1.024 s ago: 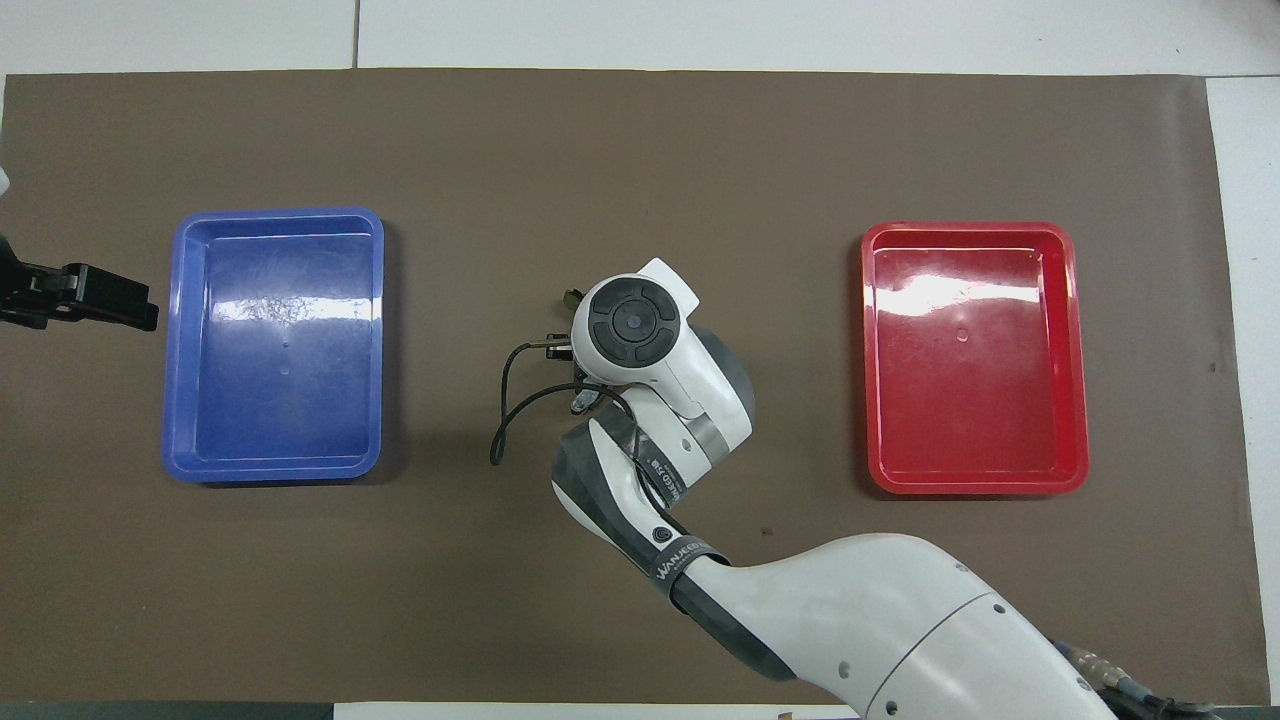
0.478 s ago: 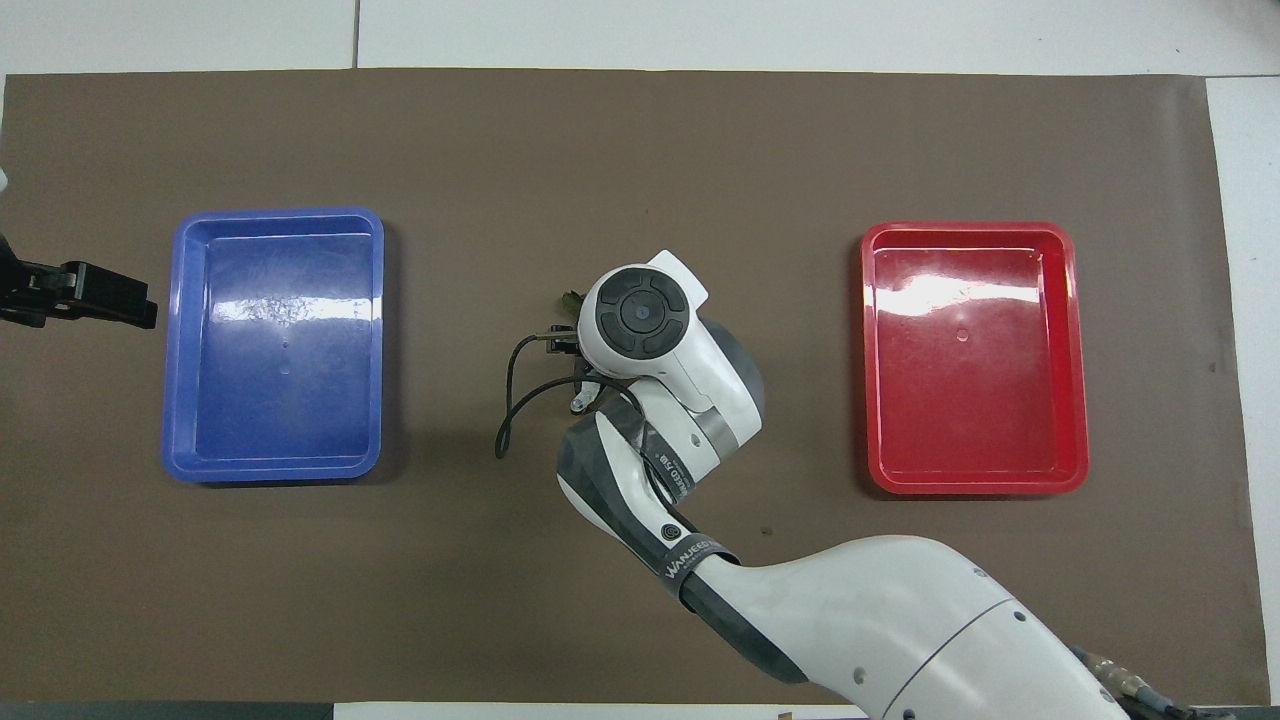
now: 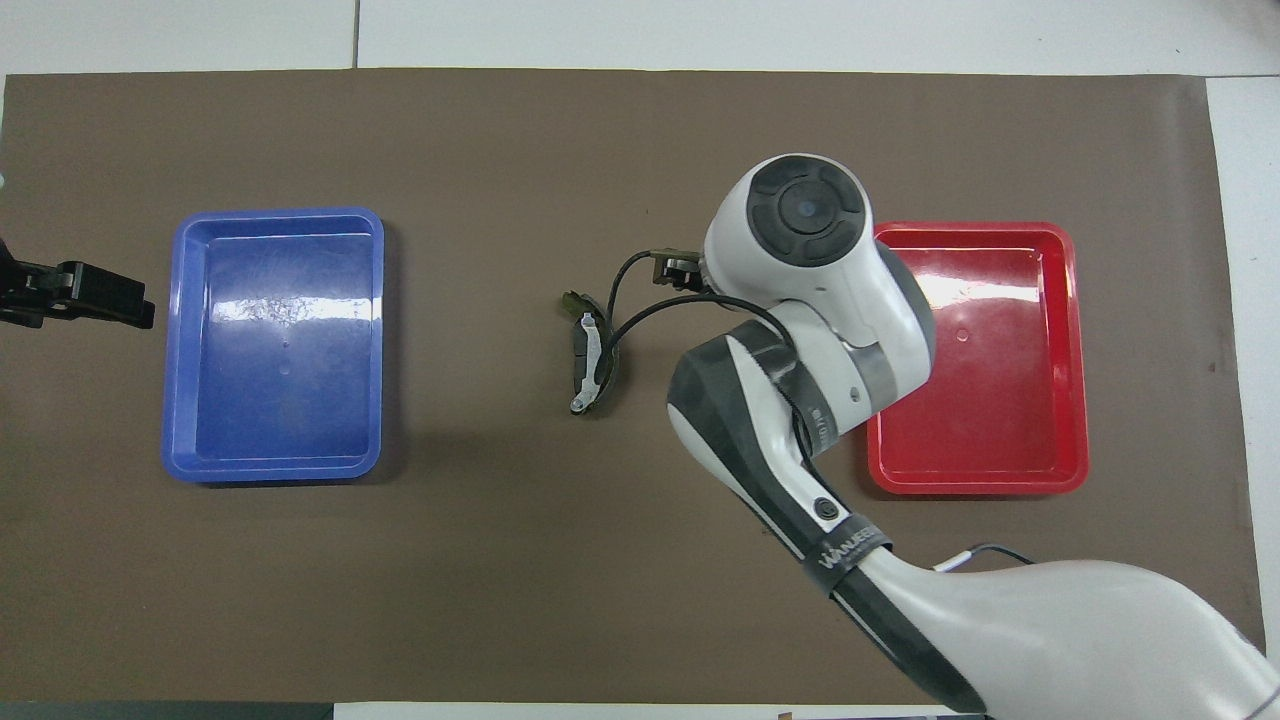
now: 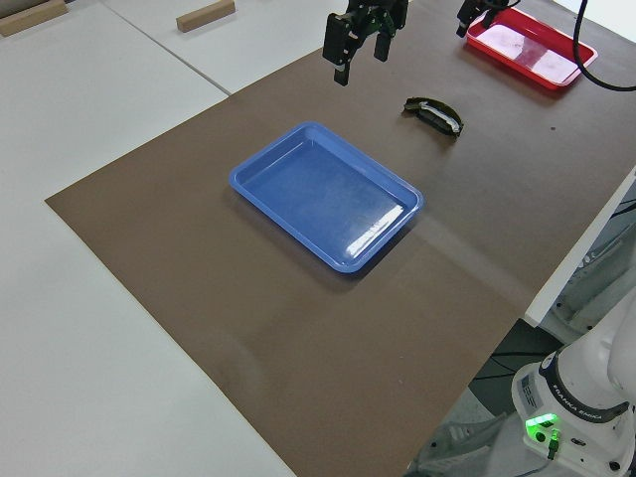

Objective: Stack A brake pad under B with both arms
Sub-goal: 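Open the right gripper and withdraw it to the red tray side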

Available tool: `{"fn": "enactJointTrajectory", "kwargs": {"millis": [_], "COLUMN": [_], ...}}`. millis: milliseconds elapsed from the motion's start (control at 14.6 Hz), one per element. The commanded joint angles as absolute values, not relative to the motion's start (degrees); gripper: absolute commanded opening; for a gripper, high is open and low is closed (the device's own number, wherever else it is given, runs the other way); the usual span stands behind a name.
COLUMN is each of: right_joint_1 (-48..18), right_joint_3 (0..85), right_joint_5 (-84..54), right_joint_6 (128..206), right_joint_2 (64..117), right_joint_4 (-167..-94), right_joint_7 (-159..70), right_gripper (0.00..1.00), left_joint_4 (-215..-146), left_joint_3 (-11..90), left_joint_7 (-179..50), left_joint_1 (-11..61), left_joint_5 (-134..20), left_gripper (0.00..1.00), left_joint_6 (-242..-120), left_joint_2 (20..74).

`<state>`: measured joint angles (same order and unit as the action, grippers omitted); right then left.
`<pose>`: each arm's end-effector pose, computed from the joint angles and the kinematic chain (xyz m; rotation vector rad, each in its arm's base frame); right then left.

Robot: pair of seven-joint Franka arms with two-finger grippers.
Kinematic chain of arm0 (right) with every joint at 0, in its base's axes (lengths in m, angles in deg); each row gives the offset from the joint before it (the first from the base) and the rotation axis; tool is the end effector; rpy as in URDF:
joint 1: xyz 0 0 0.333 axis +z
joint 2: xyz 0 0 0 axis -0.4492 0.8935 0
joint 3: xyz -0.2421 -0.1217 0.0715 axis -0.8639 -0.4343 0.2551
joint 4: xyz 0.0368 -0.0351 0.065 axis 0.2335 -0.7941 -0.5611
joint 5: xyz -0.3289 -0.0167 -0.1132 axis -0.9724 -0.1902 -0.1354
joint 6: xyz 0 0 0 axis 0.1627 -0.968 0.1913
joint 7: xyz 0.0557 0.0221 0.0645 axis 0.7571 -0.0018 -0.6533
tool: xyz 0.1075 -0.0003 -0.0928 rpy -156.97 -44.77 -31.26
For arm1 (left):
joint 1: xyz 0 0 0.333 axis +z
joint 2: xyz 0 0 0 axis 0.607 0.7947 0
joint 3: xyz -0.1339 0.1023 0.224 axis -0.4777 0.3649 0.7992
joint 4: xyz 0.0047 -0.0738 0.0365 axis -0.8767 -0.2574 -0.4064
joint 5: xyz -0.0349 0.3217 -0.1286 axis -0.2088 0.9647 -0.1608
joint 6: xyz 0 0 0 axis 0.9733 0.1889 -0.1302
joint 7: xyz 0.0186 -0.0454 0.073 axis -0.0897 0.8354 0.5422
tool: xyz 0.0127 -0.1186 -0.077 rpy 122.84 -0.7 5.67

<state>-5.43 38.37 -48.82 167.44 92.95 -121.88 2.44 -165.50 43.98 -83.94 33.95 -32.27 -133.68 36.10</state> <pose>0.5592 0.2431 0.3906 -3.0963 0.3602 -0.1580 0.5028 -0.0184 0.5307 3.1297 -0.1549 -0.0633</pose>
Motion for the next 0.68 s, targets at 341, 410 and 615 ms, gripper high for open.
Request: {"fn": "enactJointTrajectory", "kwargs": {"millis": [341, 410, 615], "right_joint_1": [-23.16, -25.09, -29.4], "right_joint_3": [39.34, 39.34, 39.25], "right_joint_5": [-49.41, -49.23, -48.79], "right_joint_6": [154.18, 153.2, 149.08], "right_joint_2": [81.38, 80.07, 75.67], "right_joint_4": [-123.26, -123.26, -122.82], "right_joint_7": [-12.4, -14.6, -20.05], "right_gripper": [1.0, 1.0, 1.0], "left_joint_4": [-167.47, -167.47, -167.47], "left_joint_3": [43.86, 43.86, 43.86], "left_joint_7": [-83.24, -83.33, -83.33], "left_joint_1": [34.12, 34.12, 34.12], "left_joint_5": [-31.28, -31.28, -31.28], "left_gripper": [0.99, 0.99, 0.99], "left_joint_6": [-134.51, -134.51, -134.51], "left_joint_2": [34.49, 34.49, 34.49]}}
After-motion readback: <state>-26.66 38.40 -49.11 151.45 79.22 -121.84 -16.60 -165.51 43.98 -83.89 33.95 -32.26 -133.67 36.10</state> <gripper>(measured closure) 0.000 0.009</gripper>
